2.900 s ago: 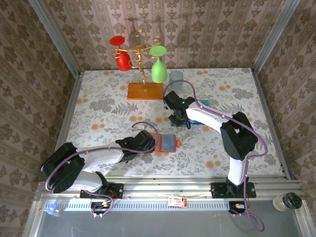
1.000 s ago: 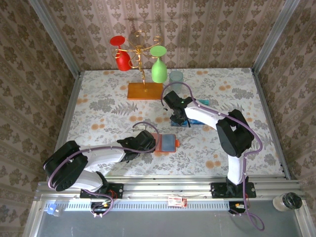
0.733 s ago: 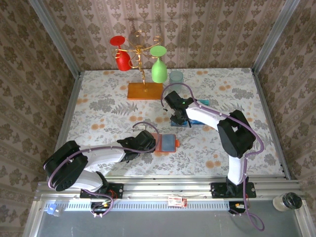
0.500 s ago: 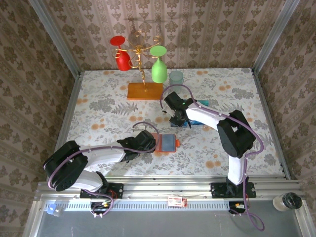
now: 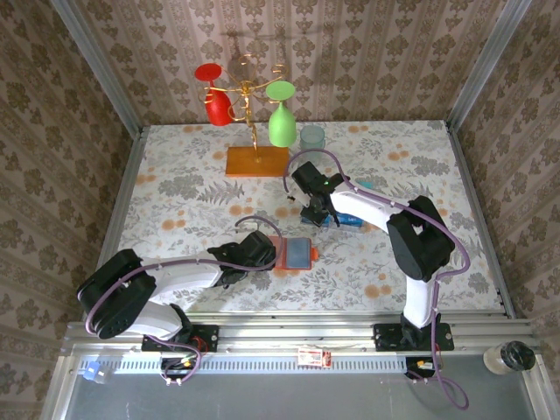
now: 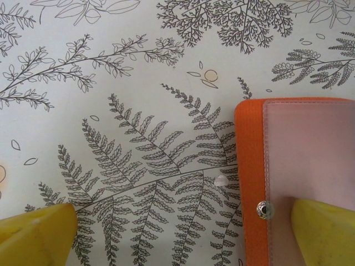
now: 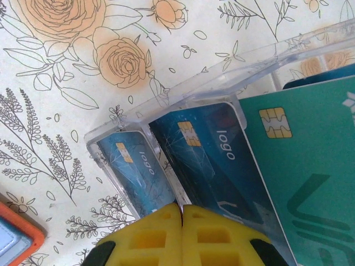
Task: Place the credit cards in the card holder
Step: Pick up the credit card from the storage box.
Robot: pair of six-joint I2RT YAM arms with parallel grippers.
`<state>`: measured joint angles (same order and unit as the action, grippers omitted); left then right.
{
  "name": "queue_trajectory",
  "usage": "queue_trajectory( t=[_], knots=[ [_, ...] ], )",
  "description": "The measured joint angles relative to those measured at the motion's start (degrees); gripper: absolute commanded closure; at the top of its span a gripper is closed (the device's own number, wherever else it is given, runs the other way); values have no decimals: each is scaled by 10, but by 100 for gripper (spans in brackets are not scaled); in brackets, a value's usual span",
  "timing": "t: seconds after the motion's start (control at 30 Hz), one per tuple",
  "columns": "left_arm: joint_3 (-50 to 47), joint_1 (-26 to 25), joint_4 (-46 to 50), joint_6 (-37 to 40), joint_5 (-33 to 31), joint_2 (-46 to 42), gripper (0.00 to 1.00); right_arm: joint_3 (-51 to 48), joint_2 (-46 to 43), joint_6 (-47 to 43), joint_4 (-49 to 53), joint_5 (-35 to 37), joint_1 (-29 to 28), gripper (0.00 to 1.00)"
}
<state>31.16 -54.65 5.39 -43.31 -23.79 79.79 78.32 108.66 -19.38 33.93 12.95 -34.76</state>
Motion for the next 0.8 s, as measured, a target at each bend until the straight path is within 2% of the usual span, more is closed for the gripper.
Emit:
queue_trajectory(
  t=[0.47,0.8],
  knots=[
    [0,0,-3,0,0,1,0,9,-43,-2,47,-25,-15,100],
    [0,0,0,0,0,-7,0,10,-127,45,55,-98,-23,100]
  ],
)
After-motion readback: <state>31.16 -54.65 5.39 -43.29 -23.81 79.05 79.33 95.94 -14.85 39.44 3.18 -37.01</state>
